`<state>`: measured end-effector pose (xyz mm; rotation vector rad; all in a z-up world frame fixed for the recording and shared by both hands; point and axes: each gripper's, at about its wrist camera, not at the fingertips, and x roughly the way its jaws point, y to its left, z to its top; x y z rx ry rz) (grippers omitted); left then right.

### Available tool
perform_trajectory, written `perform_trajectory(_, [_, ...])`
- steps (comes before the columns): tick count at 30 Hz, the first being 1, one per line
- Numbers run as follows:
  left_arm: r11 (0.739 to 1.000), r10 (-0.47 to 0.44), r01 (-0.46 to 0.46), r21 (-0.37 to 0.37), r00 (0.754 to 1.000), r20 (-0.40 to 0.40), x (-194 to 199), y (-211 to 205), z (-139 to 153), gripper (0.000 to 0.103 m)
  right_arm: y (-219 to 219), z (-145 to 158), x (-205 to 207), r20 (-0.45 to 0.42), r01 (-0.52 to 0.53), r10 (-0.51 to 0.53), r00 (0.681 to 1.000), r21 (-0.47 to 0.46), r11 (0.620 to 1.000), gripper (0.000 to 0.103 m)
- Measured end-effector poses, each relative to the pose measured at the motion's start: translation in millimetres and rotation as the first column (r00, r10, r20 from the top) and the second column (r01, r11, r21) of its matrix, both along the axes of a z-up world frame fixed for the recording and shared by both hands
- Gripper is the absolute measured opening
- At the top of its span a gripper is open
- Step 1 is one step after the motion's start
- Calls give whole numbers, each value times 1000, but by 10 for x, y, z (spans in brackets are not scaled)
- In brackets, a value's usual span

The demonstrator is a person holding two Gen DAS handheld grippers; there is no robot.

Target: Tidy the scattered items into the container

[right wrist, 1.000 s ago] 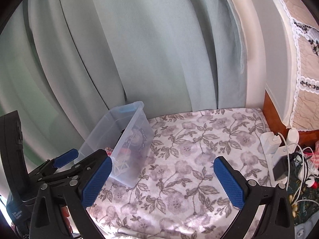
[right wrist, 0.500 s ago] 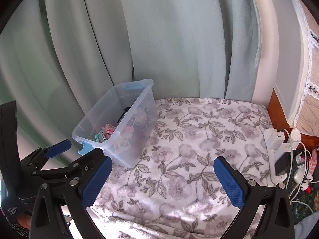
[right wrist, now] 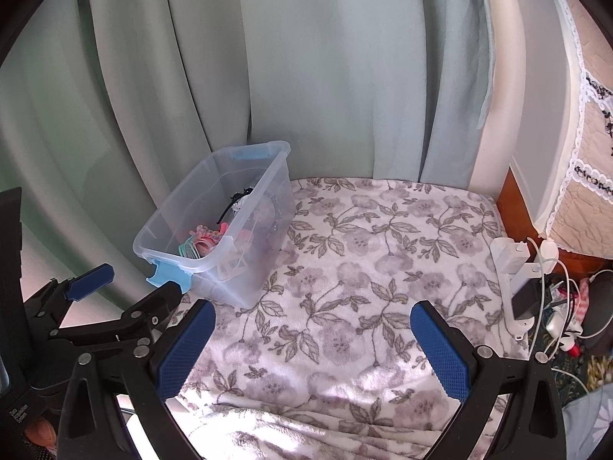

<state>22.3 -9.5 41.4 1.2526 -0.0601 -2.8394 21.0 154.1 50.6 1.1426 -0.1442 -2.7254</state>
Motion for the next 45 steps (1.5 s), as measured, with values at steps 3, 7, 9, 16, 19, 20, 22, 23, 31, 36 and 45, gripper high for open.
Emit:
perform_trajectory(3, [1000,4,-4,-8,1000,3,8,-8,20,95,-19,24,23,-4,8,-8,1000,14,1000,103])
perform_trajectory(7, [1000,14,-13,-29,1000,13,5,-7,47,95,-29,37,24,6,19,-19,1000,20,1000,103])
perform_trajectory(9, [999,16,-16,-31,1000,14,6,-4,62,95,-28,43,27,9,27,-27,1000,21,999,103])
perform_trajectory(16, [1000,10,-10,-14,1000,7,12,-9,81,95,-33,92,52,-2,48,-48,999,25,999,103])
perform_trajectory(19, [1000,10,-10,-14,1000,7,13,-10,78,95,-35,90,39,-5,48,-48,999,26,999,103])
perform_trajectory(20, [1000,10,-10,-13,1000,9,12,-13,78,95,-37,88,37,-6,47,-46,999,25,999,103])
perform_trajectory(22, [1000,11,-11,-11,1000,12,7,-18,76,95,-43,88,35,-6,47,-47,999,25,999,103])
perform_trajectory(23, [1000,12,-12,-10,1000,13,4,-21,74,95,-47,86,35,-7,48,-48,999,25,999,103])
perform_trajectory(31, [1000,18,-18,-8,1000,22,-8,-11,53,95,-28,72,19,-18,48,-48,999,22,999,103])
perform_trajectory(36, [1000,20,-20,-10,1000,19,-18,8,54,95,-7,56,11,-26,63,-62,998,13,998,103])
perform_trajectory(45, [1000,11,-11,-9,999,30,-35,33,3,95,-28,30,-15,7,117,-117,993,-7,993,103])
